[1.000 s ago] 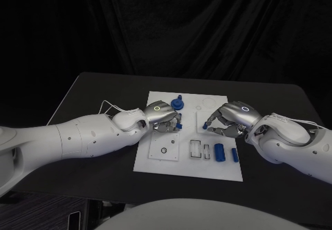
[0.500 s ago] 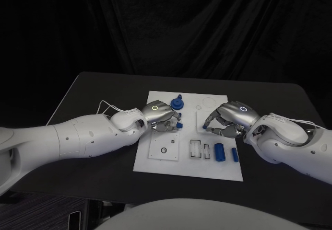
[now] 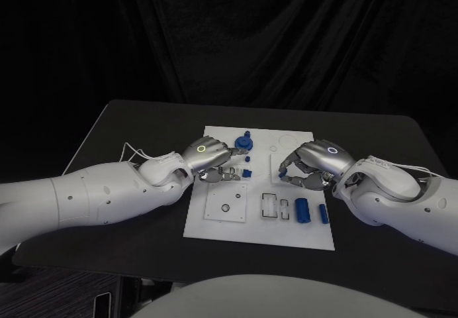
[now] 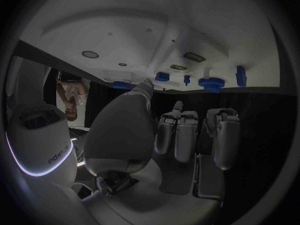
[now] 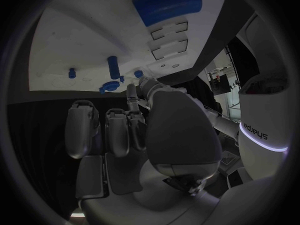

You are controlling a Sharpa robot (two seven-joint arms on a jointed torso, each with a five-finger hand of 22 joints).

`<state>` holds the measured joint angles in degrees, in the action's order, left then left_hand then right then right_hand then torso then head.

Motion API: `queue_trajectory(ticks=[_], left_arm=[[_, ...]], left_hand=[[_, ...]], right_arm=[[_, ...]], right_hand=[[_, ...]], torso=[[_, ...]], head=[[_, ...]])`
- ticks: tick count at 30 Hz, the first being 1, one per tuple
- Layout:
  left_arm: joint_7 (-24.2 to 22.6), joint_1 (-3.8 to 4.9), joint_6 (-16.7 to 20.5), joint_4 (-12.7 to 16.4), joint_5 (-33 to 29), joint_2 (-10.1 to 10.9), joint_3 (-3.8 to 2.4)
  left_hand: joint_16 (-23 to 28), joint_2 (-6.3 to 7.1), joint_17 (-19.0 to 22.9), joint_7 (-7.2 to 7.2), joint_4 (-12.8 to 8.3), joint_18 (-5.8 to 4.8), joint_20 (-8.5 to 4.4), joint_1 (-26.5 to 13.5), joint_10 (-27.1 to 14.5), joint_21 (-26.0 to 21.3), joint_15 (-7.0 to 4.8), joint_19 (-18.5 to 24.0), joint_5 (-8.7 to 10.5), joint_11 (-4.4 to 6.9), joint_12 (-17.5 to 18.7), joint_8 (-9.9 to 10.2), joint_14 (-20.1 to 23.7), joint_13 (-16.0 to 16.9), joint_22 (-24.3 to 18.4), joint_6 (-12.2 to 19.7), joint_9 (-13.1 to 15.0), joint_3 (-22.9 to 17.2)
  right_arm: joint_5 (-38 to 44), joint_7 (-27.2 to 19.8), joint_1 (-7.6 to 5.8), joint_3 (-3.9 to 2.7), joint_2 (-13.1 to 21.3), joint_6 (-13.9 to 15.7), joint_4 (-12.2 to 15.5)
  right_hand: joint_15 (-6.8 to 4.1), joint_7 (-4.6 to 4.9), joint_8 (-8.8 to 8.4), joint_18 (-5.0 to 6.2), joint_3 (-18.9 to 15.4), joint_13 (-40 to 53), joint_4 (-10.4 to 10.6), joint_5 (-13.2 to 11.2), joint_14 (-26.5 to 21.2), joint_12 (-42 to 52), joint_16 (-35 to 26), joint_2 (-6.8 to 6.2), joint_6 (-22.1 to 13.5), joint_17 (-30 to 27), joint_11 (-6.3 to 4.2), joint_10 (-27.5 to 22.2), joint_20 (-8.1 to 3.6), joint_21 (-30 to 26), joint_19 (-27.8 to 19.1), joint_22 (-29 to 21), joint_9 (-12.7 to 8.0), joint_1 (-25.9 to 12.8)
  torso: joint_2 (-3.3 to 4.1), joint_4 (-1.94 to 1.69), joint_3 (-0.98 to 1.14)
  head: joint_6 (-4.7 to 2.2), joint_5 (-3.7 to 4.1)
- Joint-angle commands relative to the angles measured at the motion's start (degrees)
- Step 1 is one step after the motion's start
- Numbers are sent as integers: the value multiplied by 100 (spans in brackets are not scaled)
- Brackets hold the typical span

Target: Assemble the parts on the task board

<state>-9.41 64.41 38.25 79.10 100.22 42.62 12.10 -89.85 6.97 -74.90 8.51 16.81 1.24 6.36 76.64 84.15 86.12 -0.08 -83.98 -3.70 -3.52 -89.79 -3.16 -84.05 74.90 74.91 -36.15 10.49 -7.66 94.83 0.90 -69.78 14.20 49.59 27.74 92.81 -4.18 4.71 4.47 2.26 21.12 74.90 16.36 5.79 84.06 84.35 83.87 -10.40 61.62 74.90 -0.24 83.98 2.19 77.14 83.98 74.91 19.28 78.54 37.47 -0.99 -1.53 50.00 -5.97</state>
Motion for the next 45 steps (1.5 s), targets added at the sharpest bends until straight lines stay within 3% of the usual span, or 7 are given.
queue_trajectory(ticks=[1, 10, 19, 22, 28, 33, 45], left_arm=[[-101, 8, 851, 318, -7, 241, -4], [-355, 33, 1036, 1131, -7, 1101, -3], [-242, 25, 869, 1460, -7, 1614, -2], [-221, 19, 839, 1510, -7, 1698, -1], [-186, 12, 775, 1527, -7, 1754, -1], [-189, 7, 747, 1497, -7, 1741, -1], [-137, 2, 638, 1418, -7, 1673, -1]], left_hand=[[-15, -21, -1510, -15, -18, -35, 25, 2, 585, 42, 37, -367, -103, 0, -21, -33, -595, 1510, 1392, -222, 13, -76], [-15, -174, -1510, -242, -33, -43, -118, 76, 585, 76, -137, -389, -329, 194, -21, -273, -595, 1510, 1403, -1269, 50, -219], [-15, -210, -1510, -315, -34, -29, -167, 78, 585, 18, -181, -348, -333, 244, -21, -386, -595, 1510, 1385, -1683, 37, -262], [-15, -211, -1510, -316, -35, -30, -167, 80, 585, 23, -182, -351, -333, 244, -21, -386, -595, 1510, 1386, -1686, 37, -264], [-15, -211, -1510, -317, -34, -27, -168, 81, 585, 13, -183, -344, -334, 244, -21, -387, -595, 1510, 1383, -1691, 36, -265], [-15, -216, -1510, -317, -31, -26, -169, 81, 585, 8, -185, -341, -334, 244, -21, -388, -595, 1510, 1381, -1701, 35, -268], [-15, -220, -1510, -298, -24, -20, -174, 64, 585, -15, -182, -325, -324, 225, -21, -346, -595, 1510, 1373, -1667, 7, -268]], right_arm=[[101, 466, 11, -2, -40, 40, 48], [553, 1270, 17, -2, -368, 98, 54], [869, 1700, 82, -3, -862, 114, -218], [957, 1776, 97, -3, -1004, 120, -329], [1026, 1855, 132, -4, -1252, 155, -540], [1043, 1909, 162, -4, -1408, 125, -662], [1218, 2004, 196, -4, -1639, -141, -839]], right_hand=[[78, 53, -88, 94, 23, 551, -29, 82, 363, -29, -35, -27, -183, 567, 73, 13, 56, -82, 7, 1063, -64, 21], [132, 116, -79, 35, -72, 804, 7, 71, 439, 143, 145, -100, -380, 816, 133, 178, 111, 172, 137, 1154, -191, -163], [145, 125, -69, 36, -203, 839, 8, 140, 453, 173, 184, -84, -437, 863, 143, 200, 127, 178, 148, 1162, -270, -393], [146, 125, -65, 30, -260, 861, 1, 209, 457, 188, 200, -69, -442, 885, 144, 212, 130, 204, 159, 1171, -286, -426], [145, 122, -55, 10, -335, 941, 1, 250, 477, 238, 261, -37, -433, 973, 142, 261, 130, 295, 198, 1199, -306, -476], [140, 114, -45, -41, -410, 1109, -13, 271, 511, 340, 357, -17, -416, 1111, 136, 363, 127, 517, 291, 1268, -323, -492], [143, 112, -39, -78, -591, 1229, 3, 127, 534, 412, 433, 12, -399, 1220, 137, 432, 127, 688, 358, 1317, -362, -592]], torso=[[-4, -5, 2], [-1, 2, -1], [2, -2, 9], [11, -4, 22], [15, -35, -16], [25, -67, -25], [24, -57, -25]], head=[[0, 42], [0, 113], [0, 98], [0, 93], [0, 137], [0, 145], [0, 138]])
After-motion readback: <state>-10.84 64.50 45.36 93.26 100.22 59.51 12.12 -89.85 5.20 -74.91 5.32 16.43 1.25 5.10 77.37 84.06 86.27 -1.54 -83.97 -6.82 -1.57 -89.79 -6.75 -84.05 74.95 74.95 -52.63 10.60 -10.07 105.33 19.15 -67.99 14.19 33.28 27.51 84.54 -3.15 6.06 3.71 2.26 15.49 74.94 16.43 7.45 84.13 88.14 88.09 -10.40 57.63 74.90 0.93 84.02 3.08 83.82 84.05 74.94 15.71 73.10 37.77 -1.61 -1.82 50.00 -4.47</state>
